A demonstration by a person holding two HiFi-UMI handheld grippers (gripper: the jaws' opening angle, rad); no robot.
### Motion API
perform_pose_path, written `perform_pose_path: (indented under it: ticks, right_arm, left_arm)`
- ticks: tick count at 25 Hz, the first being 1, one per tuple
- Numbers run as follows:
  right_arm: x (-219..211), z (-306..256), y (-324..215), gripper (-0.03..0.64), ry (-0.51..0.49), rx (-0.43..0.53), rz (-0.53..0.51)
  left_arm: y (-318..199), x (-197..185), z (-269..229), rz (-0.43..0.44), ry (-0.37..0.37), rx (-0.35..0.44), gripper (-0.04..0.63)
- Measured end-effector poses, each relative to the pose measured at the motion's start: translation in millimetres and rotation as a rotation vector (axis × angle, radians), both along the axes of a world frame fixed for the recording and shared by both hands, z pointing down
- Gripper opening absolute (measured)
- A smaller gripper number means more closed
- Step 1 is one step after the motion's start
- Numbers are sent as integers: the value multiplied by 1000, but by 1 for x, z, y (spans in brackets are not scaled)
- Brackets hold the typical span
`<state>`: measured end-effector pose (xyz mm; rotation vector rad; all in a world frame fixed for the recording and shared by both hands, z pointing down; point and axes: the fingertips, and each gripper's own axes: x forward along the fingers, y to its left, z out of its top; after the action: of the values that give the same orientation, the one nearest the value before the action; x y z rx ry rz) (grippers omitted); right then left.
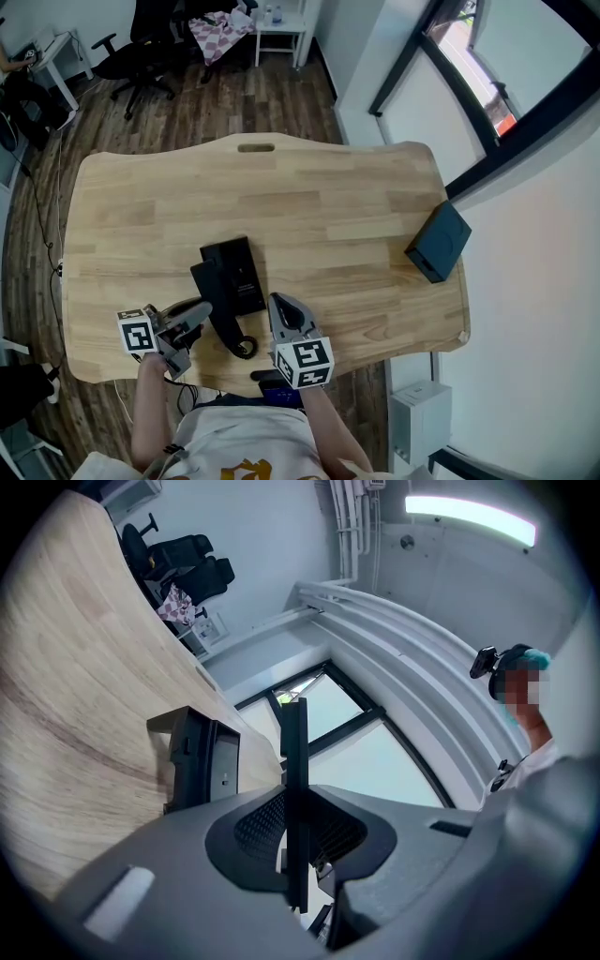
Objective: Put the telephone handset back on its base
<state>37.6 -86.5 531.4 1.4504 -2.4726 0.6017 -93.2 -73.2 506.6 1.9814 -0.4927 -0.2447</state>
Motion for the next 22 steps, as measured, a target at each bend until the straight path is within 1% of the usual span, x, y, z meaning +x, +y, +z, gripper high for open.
perform_pose_path:
  ticks: [13,22]
  right_arm:
    - [1,20,-13,6,-5,-47,8]
    - [2,28,-25,6,8,-66,-9]
  left_arm:
    - [-10,-5,26,19,-23,-46,69]
    - [-19,2,38,32,-14,-69,69]
